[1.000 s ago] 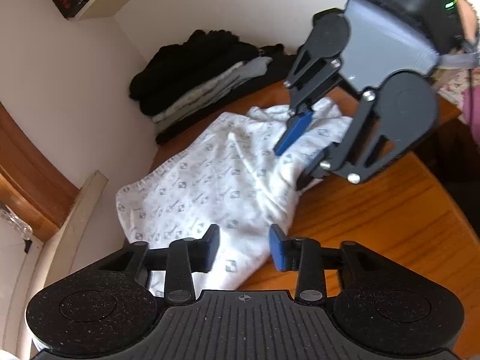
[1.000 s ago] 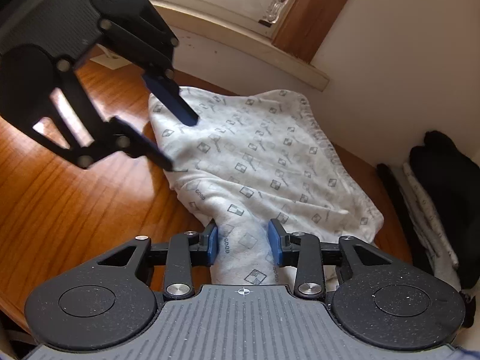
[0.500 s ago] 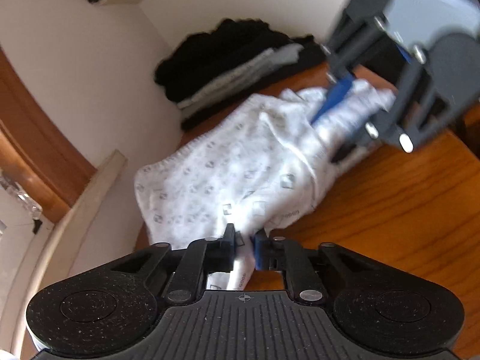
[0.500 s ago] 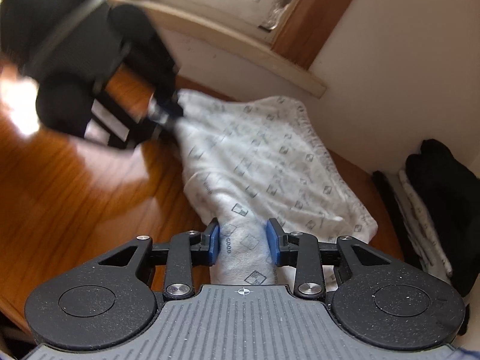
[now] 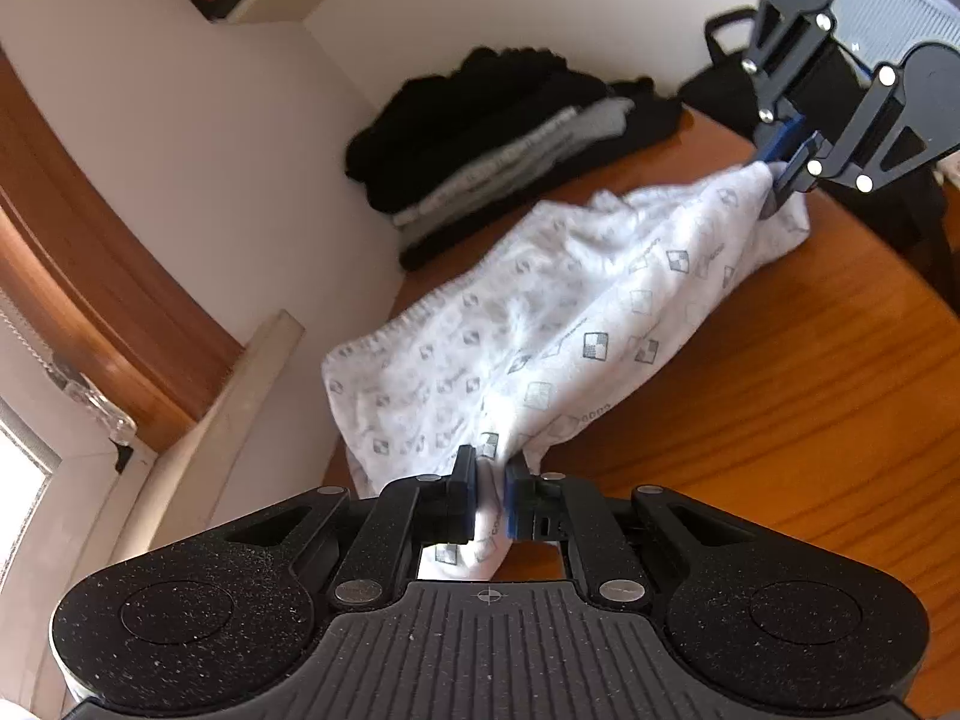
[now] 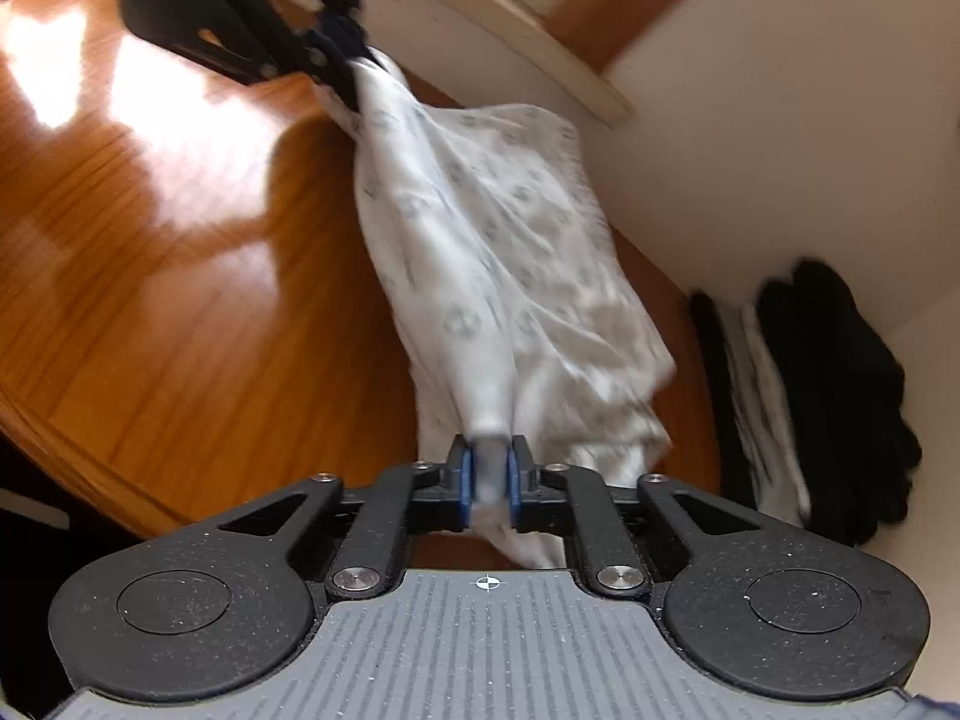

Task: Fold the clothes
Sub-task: 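Lift the sheet bundle off the floor with both grippers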

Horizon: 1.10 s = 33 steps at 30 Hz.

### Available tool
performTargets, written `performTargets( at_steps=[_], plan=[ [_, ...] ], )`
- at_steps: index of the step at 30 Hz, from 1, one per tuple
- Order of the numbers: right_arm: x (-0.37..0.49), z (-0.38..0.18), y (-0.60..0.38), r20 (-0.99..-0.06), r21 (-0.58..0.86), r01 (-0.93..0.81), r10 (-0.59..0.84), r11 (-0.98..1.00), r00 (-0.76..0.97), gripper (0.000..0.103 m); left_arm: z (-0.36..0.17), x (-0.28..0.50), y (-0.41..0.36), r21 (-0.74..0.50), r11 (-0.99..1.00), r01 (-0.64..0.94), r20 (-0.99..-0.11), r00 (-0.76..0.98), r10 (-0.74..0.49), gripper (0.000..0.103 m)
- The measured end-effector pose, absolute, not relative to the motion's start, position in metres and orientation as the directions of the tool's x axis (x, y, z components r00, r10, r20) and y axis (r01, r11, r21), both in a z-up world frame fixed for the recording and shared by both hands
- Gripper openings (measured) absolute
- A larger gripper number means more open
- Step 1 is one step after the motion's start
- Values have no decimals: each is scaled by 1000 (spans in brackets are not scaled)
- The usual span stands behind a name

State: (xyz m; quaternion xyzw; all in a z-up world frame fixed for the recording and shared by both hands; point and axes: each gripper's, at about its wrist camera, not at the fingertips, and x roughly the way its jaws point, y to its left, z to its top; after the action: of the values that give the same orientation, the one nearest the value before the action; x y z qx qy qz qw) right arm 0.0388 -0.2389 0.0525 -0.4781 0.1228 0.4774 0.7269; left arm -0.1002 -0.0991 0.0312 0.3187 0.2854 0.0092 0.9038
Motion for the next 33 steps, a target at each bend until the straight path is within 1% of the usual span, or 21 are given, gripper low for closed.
performTargets(
  at_steps=[5, 7, 9, 12, 14, 15, 16, 17, 21, 24, 25, 27, 28, 30, 33],
  plan=[
    [43, 58, -259, -638, -573, -813, 569, 100, 519, 6, 29, -103, -107, 607, 774, 179, -510, 835, 206, 9],
    [45, 58, -267, -638, -582, -807, 559, 101, 530, 1, 26, -103, -108, 610, 771, 184, -515, 831, 210, 9],
    [44, 58, -275, -614, -603, -788, 557, 126, 559, 2, 24, -103, -107, 603, 777, 181, -522, 826, 213, 9],
    [45, 69, -284, -610, -544, -820, 588, 177, 531, 8, 22, -104, -107, 597, 780, 188, -529, 824, 206, 9],
    [41, 77, -282, -595, -512, -839, 628, 184, 501, 22, 21, -104, -108, 600, 778, 184, -525, 825, 210, 9],
    [36, 79, -278, -588, -503, -846, 647, 179, 486, 37, 20, -104, -109, 605, 775, 182, -522, 826, 213, 9],
    [31, 79, -269, -583, -500, -850, 662, 165, 471, 48, 20, -105, -110, 609, 772, 180, -519, 827, 216, 9],
    [26, 79, -260, -577, -499, -854, 677, 149, 456, 50, 20, -105, -111, 612, 770, 179, -516, 828, 218, 9],
    [11, 68, -216, -585, -480, -873, 711, 85, 391, 52, 21, -107, -110, 613, 771, 175, -509, 833, 215, 9],
    [8, 49, -187, -601, -519, -853, 690, 46, 403, 51, 22, -107, -108, 606, 775, 177, -511, 834, 209, 9],
    [13, 45, -183, -605, -529, -847, 679, 49, 417, 45, 23, -108, -108, 606, 775, 176, -509, 835, 209, 9],
    [24, 39, -182, -625, -518, -854, 658, 55, 421, 25, 23, -108, -105, 593, 785, 179, -523, 827, 206, 9],
    [28, 41, -187, -629, -507, -860, 658, 57, 414, 22, 22, -108, -104, 588, 788, 181, -529, 823, 206, 9],
    [31, 45, -199, -635, -497, -866, 656, 58, 408, 21, 18, -109, -107, 598, 776, 202, -543, 814, 207, 9],
    [27, 41, -214, -643, -524, -851, 642, 28, 418, 21, 15, -110, -112, 597, 768, 230, -555, 810, 189, 9]
  ],
)
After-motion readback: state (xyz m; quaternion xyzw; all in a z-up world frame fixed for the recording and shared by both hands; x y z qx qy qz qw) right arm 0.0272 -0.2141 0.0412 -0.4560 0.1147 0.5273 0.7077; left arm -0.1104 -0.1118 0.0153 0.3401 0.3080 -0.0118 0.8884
